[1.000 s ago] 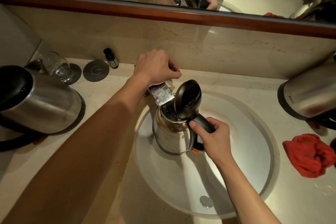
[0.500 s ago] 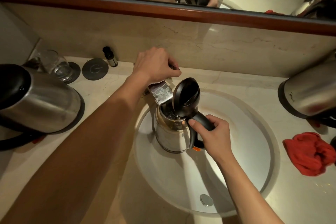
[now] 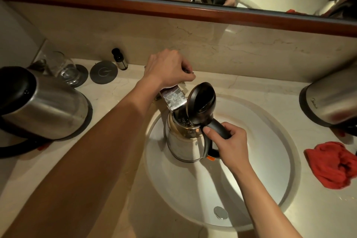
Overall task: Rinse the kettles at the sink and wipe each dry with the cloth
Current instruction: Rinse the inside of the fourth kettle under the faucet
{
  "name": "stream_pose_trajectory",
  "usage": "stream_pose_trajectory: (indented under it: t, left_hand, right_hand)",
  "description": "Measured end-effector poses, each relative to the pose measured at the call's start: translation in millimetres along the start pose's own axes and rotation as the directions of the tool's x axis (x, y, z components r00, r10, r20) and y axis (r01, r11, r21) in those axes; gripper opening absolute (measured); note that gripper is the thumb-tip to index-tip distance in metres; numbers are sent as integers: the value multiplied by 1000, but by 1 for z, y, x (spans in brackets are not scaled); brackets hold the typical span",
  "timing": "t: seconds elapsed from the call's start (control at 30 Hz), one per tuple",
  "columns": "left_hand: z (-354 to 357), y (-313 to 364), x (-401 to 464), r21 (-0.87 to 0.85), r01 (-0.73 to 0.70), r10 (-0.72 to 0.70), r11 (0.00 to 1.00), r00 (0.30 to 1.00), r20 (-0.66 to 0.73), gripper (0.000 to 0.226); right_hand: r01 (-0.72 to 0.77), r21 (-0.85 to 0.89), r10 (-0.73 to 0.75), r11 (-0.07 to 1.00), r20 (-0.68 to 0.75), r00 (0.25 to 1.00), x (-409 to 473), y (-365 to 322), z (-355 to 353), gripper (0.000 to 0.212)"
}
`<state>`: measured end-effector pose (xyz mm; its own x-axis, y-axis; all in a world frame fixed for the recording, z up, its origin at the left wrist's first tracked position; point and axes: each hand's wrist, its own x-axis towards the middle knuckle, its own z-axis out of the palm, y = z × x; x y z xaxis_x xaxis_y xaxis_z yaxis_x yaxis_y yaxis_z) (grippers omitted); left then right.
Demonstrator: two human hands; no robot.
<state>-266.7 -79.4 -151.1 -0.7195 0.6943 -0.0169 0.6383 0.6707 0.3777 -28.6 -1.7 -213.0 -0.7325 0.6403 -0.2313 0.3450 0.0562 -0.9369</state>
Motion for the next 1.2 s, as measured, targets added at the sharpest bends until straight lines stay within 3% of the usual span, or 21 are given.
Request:
stream_pose_trajectory:
  t: [1.2]
  left_hand:
    - [2, -1, 2, -7, -4, 4, 1000, 1000, -8, 21]
  right_hand:
    - [22, -29, -21, 999, 21, 1000, 7, 9, -3, 33]
